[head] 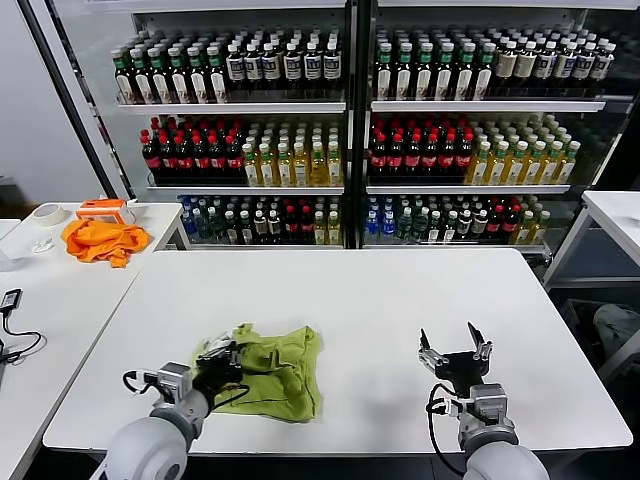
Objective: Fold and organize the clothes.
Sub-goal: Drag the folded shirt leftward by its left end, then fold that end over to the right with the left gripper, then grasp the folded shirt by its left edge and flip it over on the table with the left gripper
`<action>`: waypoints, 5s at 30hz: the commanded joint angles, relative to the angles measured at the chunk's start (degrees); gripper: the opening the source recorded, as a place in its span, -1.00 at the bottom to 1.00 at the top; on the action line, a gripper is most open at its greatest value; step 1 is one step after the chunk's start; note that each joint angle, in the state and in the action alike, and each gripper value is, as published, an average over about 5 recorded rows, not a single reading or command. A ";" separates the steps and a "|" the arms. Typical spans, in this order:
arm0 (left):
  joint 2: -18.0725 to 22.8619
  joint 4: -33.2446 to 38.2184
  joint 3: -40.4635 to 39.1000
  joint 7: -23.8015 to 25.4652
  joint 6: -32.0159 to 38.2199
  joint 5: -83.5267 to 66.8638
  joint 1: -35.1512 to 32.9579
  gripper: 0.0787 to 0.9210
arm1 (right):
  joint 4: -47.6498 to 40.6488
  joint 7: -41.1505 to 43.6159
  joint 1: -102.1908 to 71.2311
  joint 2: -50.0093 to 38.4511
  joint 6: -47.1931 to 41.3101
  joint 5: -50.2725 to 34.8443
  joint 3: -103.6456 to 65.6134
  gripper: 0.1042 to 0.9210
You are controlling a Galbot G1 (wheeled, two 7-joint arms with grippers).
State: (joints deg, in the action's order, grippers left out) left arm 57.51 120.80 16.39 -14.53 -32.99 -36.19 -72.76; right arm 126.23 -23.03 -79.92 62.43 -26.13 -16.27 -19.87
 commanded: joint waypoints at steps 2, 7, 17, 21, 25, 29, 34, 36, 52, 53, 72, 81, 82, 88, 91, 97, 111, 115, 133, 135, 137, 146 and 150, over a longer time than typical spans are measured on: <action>3.70 -3.05 -6.54 0.27 -0.03 -2.28 5.12 -0.93 | 2.75 0.39 -0.63 -1.16 -0.33 -0.17 -2.05 0.76; 5.14 -3.99 -7.51 -0.27 0.05 -2.27 5.97 -0.93 | 3.47 0.49 -1.33 -2.19 -0.46 -0.87 -4.60 0.76; 7.02 -4.85 -9.55 1.09 3.13 -3.31 4.98 -0.67 | 2.77 0.73 -1.06 -1.22 -0.33 -0.71 -4.51 0.76; 6.79 -1.36 -9.01 3.19 6.35 -3.90 3.77 -0.40 | 2.43 0.81 -0.68 -1.02 -0.30 -0.67 -4.25 0.76; 4.37 2.58 -4.77 3.75 8.68 -3.80 2.12 -0.14 | 2.23 0.91 -0.20 -1.19 -0.20 -0.74 -4.43 0.76; -0.22 0.59 2.67 2.48 9.67 -2.78 0.03 0.15 | 2.14 1.01 0.05 -1.27 -0.01 -0.89 -4.69 0.76; -2.68 -6.94 8.84 1.49 9.41 0.81 -4.04 0.48 | 1.65 1.01 0.51 -1.07 0.18 -0.95 -4.31 0.76; -2.50 -8.43 9.48 1.42 8.90 2.01 -5.61 0.62 | 1.33 1.04 0.80 -1.08 0.25 -1.01 -4.14 0.76; 1.29 -10.55 8.94 1.80 6.53 3.13 -6.37 0.77 | 0.10 0.80 1.24 -1.77 0.43 -1.43 -4.23 0.76; 1.25 -10.63 8.93 1.77 6.53 3.12 -6.34 0.77 | 0.04 0.80 1.32 -1.76 0.43 -1.43 -4.18 0.76; 1.85 -11.15 7.17 1.82 6.56 0.05 -6.48 0.06 | -0.80 0.55 1.99 -1.29 0.47 -1.33 -3.82 0.76; 3.35 -10.81 6.49 2.20 8.10 0.73 -6.48 -0.56 | -0.53 0.58 1.79 -1.55 0.48 -1.37 -3.84 0.76; 3.53 -10.83 6.42 2.56 9.00 0.82 -6.45 -0.64 | -0.48 0.58 1.82 -1.57 0.48 -1.37 -3.83 0.76; 2.85 -5.74 9.90 2.69 11.59 -0.57 -6.81 -0.96 | -0.37 0.51 2.55 -1.48 0.37 -1.40 -3.68 0.76; -0.01 -1.71 15.52 1.98 8.27 -3.87 -7.14 -0.97 | -0.45 0.47 2.88 -1.32 0.31 -1.39 -3.48 0.76; -7.96 -0.28 32.18 1.49 0.86 -11.91 -8.48 -0.97 | -0.84 0.48 3.34 -1.09 0.30 -1.37 -3.20 0.76; -15.73 0.82 36.53 -0.65 -0.13 -27.69 -11.89 -0.97 | -1.13 0.49 3.52 0.16 1.04 -1.17 -2.90 0.76; -4.73 6.41 18.94 0.62 -0.06 -17.87 -9.64 -0.97 | -0.81 0.47 3.08 0.19 0.96 -1.02 -3.11 0.76; 12.23 6.61 -0.37 5.29 1.27 -3.92 -3.81 -0.97 | 0.25 0.58 2.98 0.00 0.26 -0.30 -2.90 0.76; 13.01 5.39 -1.49 5.24 1.76 -3.38 -2.77 -0.97 | 0.37 0.61 2.88 -0.04 0.24 -0.25 -2.93 0.76; 14.04 3.47 -2.56 4.88 2.16 -2.69 -0.96 -0.97 | 0.52 0.61 2.70 -0.11 0.21 -0.20 -2.98 0.76; 17.43 -0.31 -5.82 3.72 5.71 -3.72 3.45 -0.84 | 0.57 0.53 2.65 -0.31 -0.10 -0.19 -3.24 0.76; 17.75 1.45 -4.68 3.54 5.76 -4.01 4.02 -0.58 | -0.46 0.65 3.51 0.15 0.00 -1.41 -2.48 0.76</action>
State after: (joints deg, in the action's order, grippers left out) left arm 71.58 123.26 14.83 -10.53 -29.35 -40.97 -72.27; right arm 126.50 -22.53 -76.97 62.35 -26.27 -16.57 -22.85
